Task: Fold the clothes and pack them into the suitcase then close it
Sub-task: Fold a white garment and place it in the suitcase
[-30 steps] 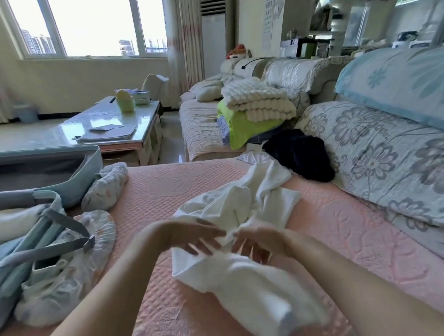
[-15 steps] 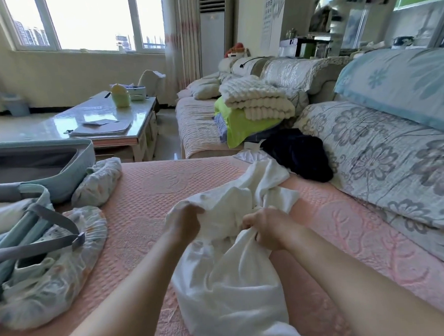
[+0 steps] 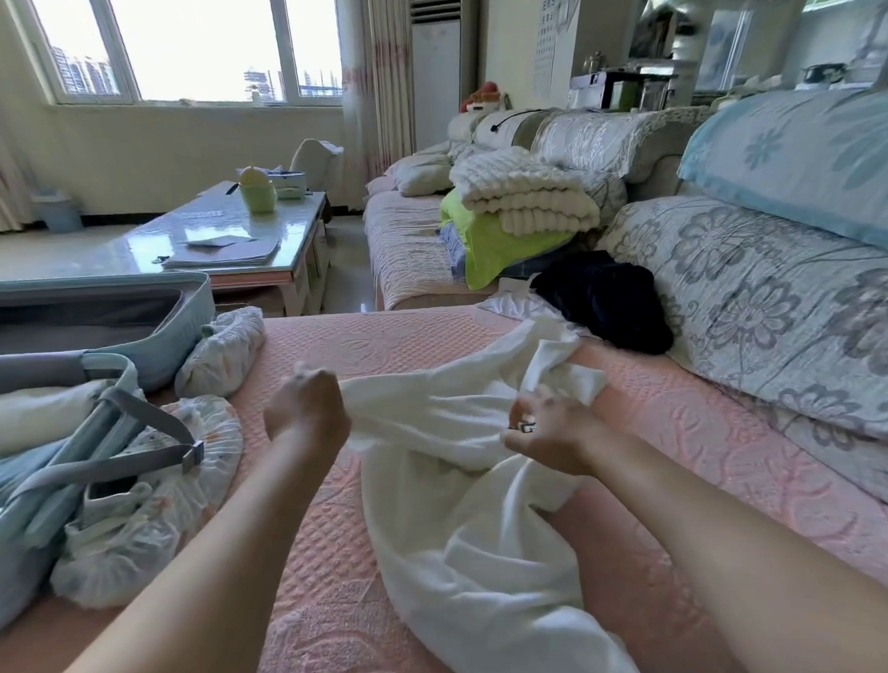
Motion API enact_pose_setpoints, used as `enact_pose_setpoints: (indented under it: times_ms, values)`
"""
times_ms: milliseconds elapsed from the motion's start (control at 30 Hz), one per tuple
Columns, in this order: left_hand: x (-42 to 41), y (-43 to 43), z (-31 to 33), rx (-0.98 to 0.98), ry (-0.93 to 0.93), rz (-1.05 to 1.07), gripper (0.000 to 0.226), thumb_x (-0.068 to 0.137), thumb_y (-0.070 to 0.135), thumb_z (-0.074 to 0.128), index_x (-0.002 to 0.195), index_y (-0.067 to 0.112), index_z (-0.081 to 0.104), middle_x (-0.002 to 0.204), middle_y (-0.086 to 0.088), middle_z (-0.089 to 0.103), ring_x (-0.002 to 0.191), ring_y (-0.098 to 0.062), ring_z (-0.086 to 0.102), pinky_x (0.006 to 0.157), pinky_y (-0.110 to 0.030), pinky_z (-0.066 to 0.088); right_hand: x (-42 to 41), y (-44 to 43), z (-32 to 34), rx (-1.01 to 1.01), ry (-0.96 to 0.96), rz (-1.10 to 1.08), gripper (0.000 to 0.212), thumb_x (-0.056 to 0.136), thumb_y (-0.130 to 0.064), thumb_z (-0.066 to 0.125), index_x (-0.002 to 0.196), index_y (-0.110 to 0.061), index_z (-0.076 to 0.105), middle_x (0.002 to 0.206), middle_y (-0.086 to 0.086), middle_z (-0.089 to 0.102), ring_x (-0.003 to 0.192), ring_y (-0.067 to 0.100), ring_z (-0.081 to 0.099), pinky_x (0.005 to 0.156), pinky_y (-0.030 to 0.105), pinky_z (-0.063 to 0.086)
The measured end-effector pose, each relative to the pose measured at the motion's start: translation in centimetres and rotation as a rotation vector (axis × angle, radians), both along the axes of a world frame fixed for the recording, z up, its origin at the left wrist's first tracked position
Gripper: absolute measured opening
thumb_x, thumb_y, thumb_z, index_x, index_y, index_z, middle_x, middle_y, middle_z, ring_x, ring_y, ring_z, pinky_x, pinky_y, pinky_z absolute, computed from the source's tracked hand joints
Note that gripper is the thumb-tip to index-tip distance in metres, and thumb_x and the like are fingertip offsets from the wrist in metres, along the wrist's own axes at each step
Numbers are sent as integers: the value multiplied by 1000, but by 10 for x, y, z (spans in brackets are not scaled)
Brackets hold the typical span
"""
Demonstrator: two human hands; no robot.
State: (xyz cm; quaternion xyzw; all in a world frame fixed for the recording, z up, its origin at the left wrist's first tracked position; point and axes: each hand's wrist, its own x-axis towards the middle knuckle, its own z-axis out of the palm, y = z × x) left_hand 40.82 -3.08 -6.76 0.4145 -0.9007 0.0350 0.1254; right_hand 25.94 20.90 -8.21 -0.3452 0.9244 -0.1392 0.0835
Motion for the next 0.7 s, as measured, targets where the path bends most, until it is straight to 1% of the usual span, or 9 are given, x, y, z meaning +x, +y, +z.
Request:
enact_pose_setpoints:
  times_ms: [100,167,233,300,367,433,567,633,700]
  values:
    - [8,0,-6,-147,-126,46,38,91,12,54,128,18,58,129,-8,50,121,-28,49,92,-40,47,4,-1,-7,287,31,-73,72,75,-60,65,137,-30,44,137,1,49,126,25,51,100,39,45]
    - [4,3,-15,-144,-207,-111,52,89,16,57,139,29,48,149,-9,31,137,-30,28,108,-44,34,4,-3,-11,357,34,-78,43,83,-42,63,124,-33,53,128,1,58,116,25,57,89,34,47]
    - [-8,14,-27,-26,-155,-449,65,86,23,63,144,40,39,160,-3,17,145,-27,13,116,-44,19,3,-9,-9,196,22,-67,4,88,-28,54,90,-28,58,110,1,64,102,25,61,79,32,46]
    - [-22,34,-36,82,-168,-720,75,81,42,69,147,42,34,158,3,26,144,-23,21,116,-40,21,0,-17,-8,-59,-22,-27,20,90,-26,53,71,-20,54,90,2,65,89,25,61,72,34,45]
    - [-39,45,-45,90,-205,-730,60,84,46,66,139,39,44,143,4,48,133,-23,43,105,-36,37,-1,-25,-5,-314,-136,-23,32,92,-31,56,63,-18,49,72,0,59,77,23,59,67,35,43]
    - [-51,45,-45,54,-107,-623,16,94,31,54,109,31,58,119,2,63,115,-24,60,84,-30,48,-2,-30,-1,-381,-161,-13,37,87,-46,62,65,-19,49,67,-5,57,71,19,58,65,34,44]
    - [-54,21,-35,436,394,-340,31,85,4,53,101,24,71,97,-8,68,91,-31,66,69,-28,49,-14,-34,0,47,-147,-31,22,79,-42,68,79,-20,65,75,-2,68,64,16,67,56,29,55]
    - [-58,8,-21,383,629,-324,36,83,-4,51,104,17,72,102,-13,72,96,-30,67,75,-24,45,-13,-47,3,-111,-302,-82,25,89,-31,64,71,-14,63,68,5,63,52,20,60,44,26,47]
    - [-65,-6,-8,274,777,-423,42,89,-4,51,122,18,66,131,-12,63,119,-27,59,88,-17,41,-15,-69,8,-570,-444,-168,20,95,-23,63,79,-12,65,78,12,66,60,24,62,50,32,53]
